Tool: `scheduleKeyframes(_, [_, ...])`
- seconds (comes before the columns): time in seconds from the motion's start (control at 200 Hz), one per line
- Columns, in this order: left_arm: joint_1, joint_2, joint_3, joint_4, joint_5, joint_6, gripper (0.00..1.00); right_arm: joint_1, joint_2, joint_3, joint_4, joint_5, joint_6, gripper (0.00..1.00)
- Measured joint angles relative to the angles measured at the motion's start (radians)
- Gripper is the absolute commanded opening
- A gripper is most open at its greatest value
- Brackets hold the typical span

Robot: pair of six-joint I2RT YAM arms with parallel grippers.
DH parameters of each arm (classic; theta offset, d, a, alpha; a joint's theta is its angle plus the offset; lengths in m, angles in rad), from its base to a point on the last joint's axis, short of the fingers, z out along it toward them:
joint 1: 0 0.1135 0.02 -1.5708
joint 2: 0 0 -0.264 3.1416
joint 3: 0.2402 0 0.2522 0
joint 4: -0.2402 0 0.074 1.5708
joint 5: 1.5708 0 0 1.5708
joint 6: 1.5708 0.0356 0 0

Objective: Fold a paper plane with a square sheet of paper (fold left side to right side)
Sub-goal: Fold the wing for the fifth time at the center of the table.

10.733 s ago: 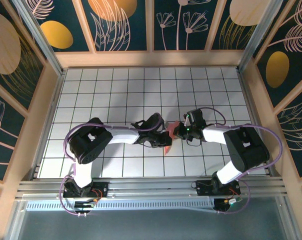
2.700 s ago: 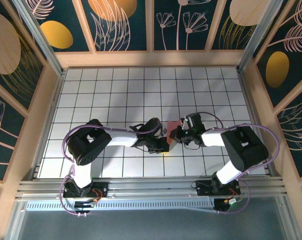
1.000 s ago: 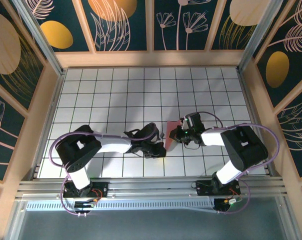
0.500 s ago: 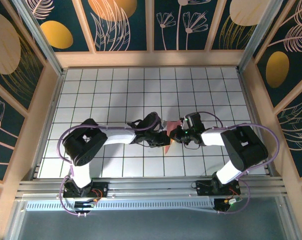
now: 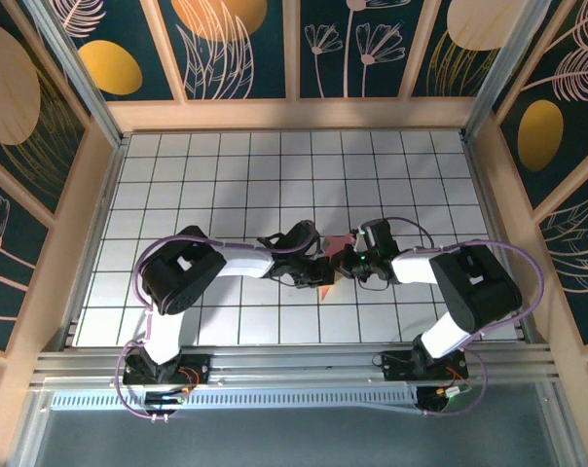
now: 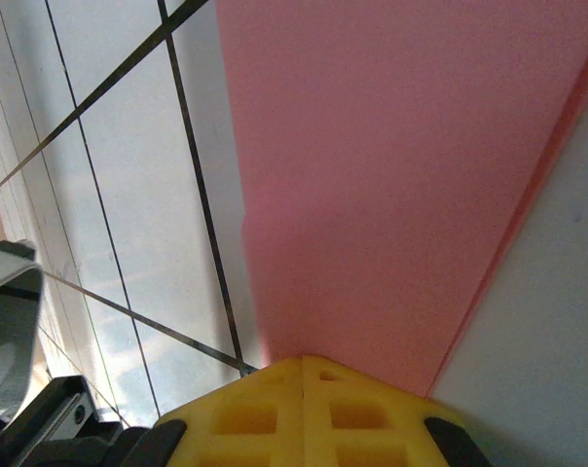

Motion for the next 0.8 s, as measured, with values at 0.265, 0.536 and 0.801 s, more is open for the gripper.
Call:
scheduleKeyframes(0.265, [0.0,0.004,0.0,-0.002,0.0,0.023,0.0,0.0,0.0,0.0,0.0,0.0,0.0,0.0])
scheduleKeyframes(0.536, [-0.011,0.001,-0.002,-0.006,-0.014,0.055,0.0,0.0,0.001,0.001,-0.001,0.0,0.0,0.0])
scheduleKeyframes(0.801, [-0.032,-0.039,-0.054,0.005,-0.046,0.076,0.0,0.006,0.005,0.005,-0.014,-0.016,0.0,0.0])
